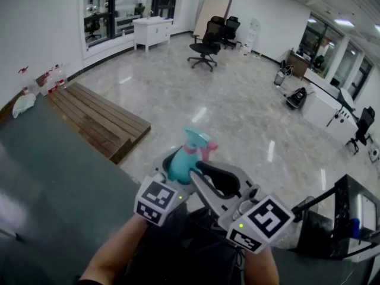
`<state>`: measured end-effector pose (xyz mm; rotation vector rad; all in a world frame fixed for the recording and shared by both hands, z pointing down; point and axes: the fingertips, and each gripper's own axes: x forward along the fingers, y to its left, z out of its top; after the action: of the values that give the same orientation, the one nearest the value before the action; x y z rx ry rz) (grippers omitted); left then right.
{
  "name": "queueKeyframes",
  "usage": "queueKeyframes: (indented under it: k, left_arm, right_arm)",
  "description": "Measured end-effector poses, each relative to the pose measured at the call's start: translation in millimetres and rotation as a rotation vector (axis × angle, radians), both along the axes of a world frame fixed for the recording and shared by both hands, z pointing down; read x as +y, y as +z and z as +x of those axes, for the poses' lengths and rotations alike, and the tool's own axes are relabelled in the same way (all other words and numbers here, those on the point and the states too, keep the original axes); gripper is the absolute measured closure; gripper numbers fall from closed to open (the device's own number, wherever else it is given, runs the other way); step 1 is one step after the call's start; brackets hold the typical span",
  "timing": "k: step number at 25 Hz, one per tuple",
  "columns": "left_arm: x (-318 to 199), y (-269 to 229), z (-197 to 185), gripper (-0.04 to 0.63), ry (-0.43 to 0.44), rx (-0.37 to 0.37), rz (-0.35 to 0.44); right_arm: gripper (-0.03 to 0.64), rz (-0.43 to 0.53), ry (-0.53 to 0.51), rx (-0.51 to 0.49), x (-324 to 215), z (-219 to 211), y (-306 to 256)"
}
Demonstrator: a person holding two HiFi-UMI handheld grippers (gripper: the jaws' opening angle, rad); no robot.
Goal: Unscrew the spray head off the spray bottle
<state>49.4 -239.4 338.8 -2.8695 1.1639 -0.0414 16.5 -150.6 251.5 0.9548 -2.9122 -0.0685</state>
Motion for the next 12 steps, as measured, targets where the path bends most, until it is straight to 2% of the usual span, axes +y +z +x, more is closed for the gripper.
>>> queueKeyframes:
  k: [8,10,12]
  left_arm:
    - [6.5,-4.0,5.1,0.167,0.011,0.012,0.027]
    - [7.8,-3.8,6.6,0.167,0.010,0.009,0.031]
    - [9.3,-3.8,9.3,0.167,0.009,0.004,0.034]
  right_arm:
    - [0.537,0.003,0.135,0.024,-18.9,8.9,5.6]
    - [0.515,-0.003,0.153,0.004,-21.7,9.7,5.8]
    - [0.466,-0.010,0.165,-0.017,-23.4,11.9,5.2]
